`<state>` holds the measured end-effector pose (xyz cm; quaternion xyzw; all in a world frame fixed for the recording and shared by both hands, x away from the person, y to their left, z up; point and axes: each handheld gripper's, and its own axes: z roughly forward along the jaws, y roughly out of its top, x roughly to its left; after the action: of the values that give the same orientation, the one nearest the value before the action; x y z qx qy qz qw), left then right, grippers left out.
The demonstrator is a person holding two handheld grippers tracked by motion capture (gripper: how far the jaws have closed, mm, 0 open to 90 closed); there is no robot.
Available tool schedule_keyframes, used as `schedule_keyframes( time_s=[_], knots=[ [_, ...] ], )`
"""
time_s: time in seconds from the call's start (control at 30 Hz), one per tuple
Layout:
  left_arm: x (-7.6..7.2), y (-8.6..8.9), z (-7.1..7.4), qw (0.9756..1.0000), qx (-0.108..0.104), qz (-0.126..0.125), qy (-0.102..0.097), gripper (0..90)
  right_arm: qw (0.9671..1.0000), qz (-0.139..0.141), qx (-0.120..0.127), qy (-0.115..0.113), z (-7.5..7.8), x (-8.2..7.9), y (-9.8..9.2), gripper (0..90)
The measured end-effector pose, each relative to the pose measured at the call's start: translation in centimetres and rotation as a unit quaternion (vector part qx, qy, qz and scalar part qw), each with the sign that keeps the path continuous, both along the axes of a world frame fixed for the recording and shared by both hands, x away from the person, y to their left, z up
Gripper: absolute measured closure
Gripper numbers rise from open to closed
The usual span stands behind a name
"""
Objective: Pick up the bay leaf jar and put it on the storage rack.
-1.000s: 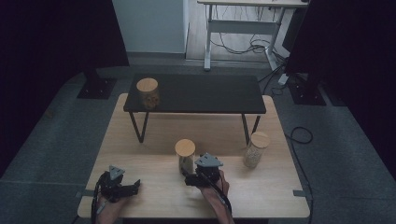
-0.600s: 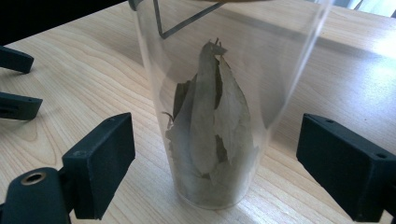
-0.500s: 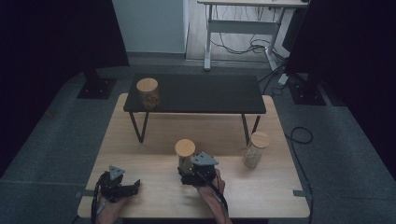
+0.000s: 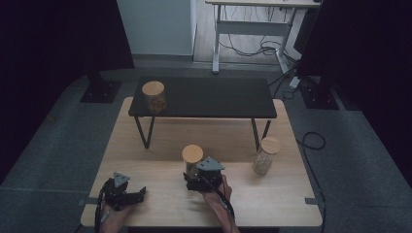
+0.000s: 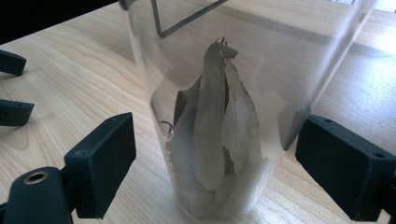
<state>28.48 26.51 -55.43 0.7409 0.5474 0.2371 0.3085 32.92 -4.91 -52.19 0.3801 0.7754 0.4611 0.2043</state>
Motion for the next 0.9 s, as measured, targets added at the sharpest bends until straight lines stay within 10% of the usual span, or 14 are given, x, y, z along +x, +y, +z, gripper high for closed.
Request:
schedule_keyframes(
  time_s=[0.9],
  knots=[
    [0.0,0.0,0.0,1.0,0.0,0.0,0.0,2.4,0.9999,-0.003,-0.003,0.009,-0.4,1.4,0.8,24.3]
  ],
)
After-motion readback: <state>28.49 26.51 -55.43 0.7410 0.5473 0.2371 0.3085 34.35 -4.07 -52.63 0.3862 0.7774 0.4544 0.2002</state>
